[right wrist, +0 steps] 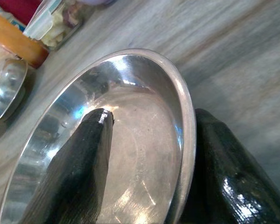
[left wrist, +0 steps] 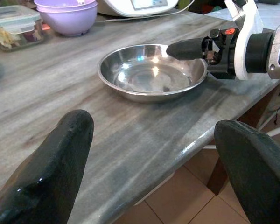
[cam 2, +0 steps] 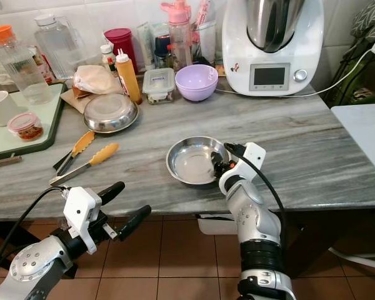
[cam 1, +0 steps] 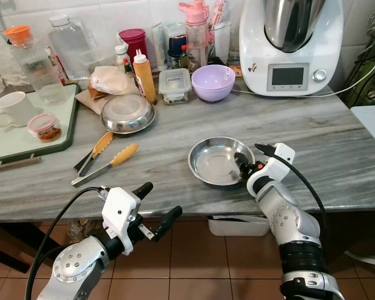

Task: Setting the table

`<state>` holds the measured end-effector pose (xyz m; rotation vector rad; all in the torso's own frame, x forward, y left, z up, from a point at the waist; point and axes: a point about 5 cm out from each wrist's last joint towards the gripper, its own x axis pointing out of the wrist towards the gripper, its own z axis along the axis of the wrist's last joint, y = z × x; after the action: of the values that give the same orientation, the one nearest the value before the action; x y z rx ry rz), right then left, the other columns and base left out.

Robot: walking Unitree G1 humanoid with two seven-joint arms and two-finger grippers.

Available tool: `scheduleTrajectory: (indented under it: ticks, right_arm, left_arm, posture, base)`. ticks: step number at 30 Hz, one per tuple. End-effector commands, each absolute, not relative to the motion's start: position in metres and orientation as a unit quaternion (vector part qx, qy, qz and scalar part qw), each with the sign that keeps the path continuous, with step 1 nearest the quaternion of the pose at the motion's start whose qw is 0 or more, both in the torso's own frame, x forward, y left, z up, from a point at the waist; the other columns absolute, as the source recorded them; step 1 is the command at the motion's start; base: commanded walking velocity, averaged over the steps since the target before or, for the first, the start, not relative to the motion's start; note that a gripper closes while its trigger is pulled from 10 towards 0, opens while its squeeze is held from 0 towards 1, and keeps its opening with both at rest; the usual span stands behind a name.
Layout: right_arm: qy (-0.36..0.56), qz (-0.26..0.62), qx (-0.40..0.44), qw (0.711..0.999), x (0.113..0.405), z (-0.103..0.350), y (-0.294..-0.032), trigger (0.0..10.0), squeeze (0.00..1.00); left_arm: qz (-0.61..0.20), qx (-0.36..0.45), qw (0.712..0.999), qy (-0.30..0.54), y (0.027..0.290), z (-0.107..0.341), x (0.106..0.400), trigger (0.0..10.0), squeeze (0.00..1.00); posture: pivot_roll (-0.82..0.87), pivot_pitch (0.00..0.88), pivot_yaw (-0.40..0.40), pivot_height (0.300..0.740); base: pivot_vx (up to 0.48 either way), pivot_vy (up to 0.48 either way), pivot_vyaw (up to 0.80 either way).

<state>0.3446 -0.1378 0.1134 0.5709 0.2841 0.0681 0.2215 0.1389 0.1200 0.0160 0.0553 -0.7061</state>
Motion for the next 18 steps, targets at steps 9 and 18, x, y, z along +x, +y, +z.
scheduleTrajectory:
  ticks: [9, 18]
  right_arm:
    - [0.1, 0.083, 0.241, 0.962, 0.342, 0.131, -0.127, 10.0, 1.0]
    - [0.049, 0.08, 0.172, 0.981, 0.327, 0.143, -0.142, 10.0, 1.0]
  left_arm:
    - [-0.342, 0.01, 0.939, 0.03, 0.139, 0.119, 0.221, 10.0, 0.0]
    - [-0.343, 0.009, 0.939, 0.029, 0.139, 0.118, 0.223, 10.0, 0.0]
  posture:
    - [-0.17, 0.069, 0.103, 0.74]
    - [-0.18, 0.066, 0.102, 0.74]
  base:
    - [0.0, 0.0, 0.0]
    - [0.0, 0.0, 0.0]
